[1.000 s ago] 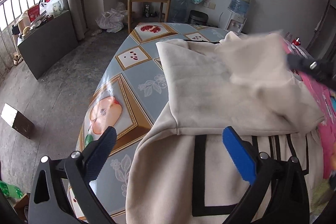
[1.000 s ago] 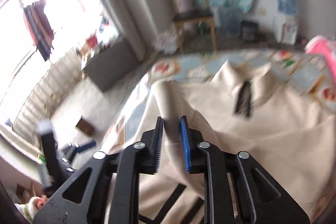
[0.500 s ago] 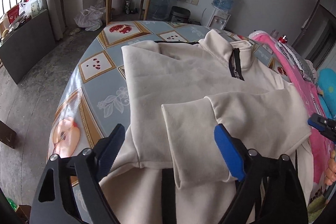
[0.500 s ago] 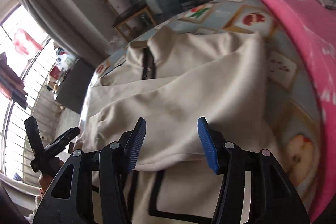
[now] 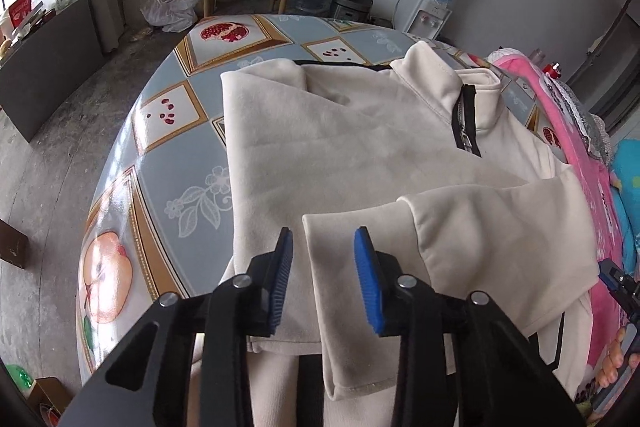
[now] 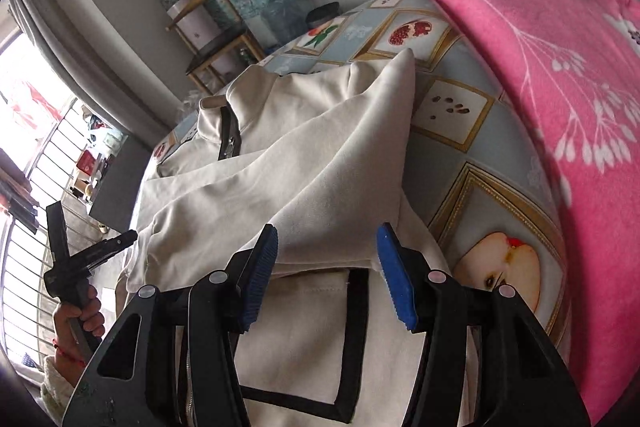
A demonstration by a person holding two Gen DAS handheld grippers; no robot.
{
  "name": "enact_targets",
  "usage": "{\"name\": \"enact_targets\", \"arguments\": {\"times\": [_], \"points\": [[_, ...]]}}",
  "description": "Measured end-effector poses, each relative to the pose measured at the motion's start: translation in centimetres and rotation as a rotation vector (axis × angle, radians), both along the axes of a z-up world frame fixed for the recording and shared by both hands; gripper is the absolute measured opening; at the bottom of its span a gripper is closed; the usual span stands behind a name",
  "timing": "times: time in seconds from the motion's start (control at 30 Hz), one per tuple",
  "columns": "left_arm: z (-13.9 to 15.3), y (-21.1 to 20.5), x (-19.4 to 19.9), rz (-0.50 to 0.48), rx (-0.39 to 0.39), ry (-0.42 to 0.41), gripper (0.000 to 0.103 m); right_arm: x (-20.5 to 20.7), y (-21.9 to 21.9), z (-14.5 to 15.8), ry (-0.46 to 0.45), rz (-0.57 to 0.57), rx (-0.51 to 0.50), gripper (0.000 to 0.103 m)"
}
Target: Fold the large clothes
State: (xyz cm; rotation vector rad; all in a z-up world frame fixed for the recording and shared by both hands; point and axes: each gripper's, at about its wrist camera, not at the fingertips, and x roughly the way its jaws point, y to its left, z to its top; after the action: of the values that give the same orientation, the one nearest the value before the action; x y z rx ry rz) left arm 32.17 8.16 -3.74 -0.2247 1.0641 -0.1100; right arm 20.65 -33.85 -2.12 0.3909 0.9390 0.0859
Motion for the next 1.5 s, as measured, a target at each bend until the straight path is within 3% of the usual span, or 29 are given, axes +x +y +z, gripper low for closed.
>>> {"name": "enact_targets", "arguments": {"times": [0.07,0.13,0.17,0.2,0.23,0.33,0.47,0.53,0.6,0.73,0.83,0.93,1.0,1.17,1.23,1.3,1.37,1.43,1.5], "points": [[-1.3,0.0,0.6,0.005,-0.003,0.058,0.031,0.1,0.1,0.0,-0.004,0.004,0.003,0.052],[-1.6,0.0,0.8,0.016,-0.008,0.044,0.030,0.4,0.0,-0.1,-0.002,-0.003,-0.001,0.052],[-1.6,-0.2,0.8,0.011,-0.003,0.028,0.026,0.4,-0.1,-0.1,-0.002,-0.006,-0.003,0.052],[-1.5,-0.5,0.8,0.007,0.016,0.016,0.009,0.5,-0.2,-0.1,-0.004,-0.010,-0.003,0.052],[-1.4,-0.8,0.9,0.004,0.039,0.004,0.005,0.5,-0.4,-0.1,-0.005,-0.014,-0.002,0.052],[0.8,-1.6,0.5,-0.011,0.100,-0.086,0.004,0.5,-1.2,0.1,-0.007,-0.038,-0.009,0.052],[6.0,-0.9,1.0,0.004,0.080,-0.201,0.004,0.6,-2.4,0.3,-0.014,-0.072,-0.005,0.052],[7.0,0.2,1.7,0.040,0.084,-0.208,0.004,0.8,-2.9,0.2,-0.009,-0.086,-0.001,0.052],[6.0,1.5,2.4,0.068,0.098,-0.169,0.004,1.1,-3.2,0.1,-0.004,-0.097,-0.004,0.052],[1.0,2.9,3.6,0.076,0.088,-0.006,0.006,1.9,-2.7,0.2,0.005,-0.102,-0.094,0.052],[0.9,3.1,2.6,0.100,0.117,-0.046,0.010,2.8,-1.3,1.2,-0.014,-0.066,-0.176,0.051],[2.6,3.6,1.0,0.108,0.070,-0.137,0.010,4.2,0.9,2.1,-0.042,0.014,-0.257,0.048],[3.1,3.0,0.1,0.064,0.054,-0.164,0.010,5.5,2.3,1.5,-0.021,0.073,-0.291,0.046],[-0.5,0.8,0.8,-0.004,0.112,0.003,0.013,8.3,4.4,-3.1,0.145,0.158,-0.383,0.041],[-1.1,0.6,0.4,-0.007,0.117,-0.028,0.013,8.5,4.4,-4.4,0.182,0.159,-0.411,0.041],[-0.8,0.8,0.1,-0.005,0.110,-0.026,0.013,7.8,4.4,-3.8,0.183,0.146,-0.416,0.041],[0.0,1.2,-0.5,0.008,0.100,-0.045,0.022,6.8,4.6,-2.2,0.134,0.149,-0.378,0.049],[1.1,1.7,-1.1,0.016,0.120,-0.084,0.033,5.7,4.6,-1.0,0.088,0.160,-0.366,0.068],[1.9,2.0,-1.7,0.021,0.131,-0.094,0.034,5.0,4.4,-0.5,0.097,0.149,-0.384,0.068]]}}
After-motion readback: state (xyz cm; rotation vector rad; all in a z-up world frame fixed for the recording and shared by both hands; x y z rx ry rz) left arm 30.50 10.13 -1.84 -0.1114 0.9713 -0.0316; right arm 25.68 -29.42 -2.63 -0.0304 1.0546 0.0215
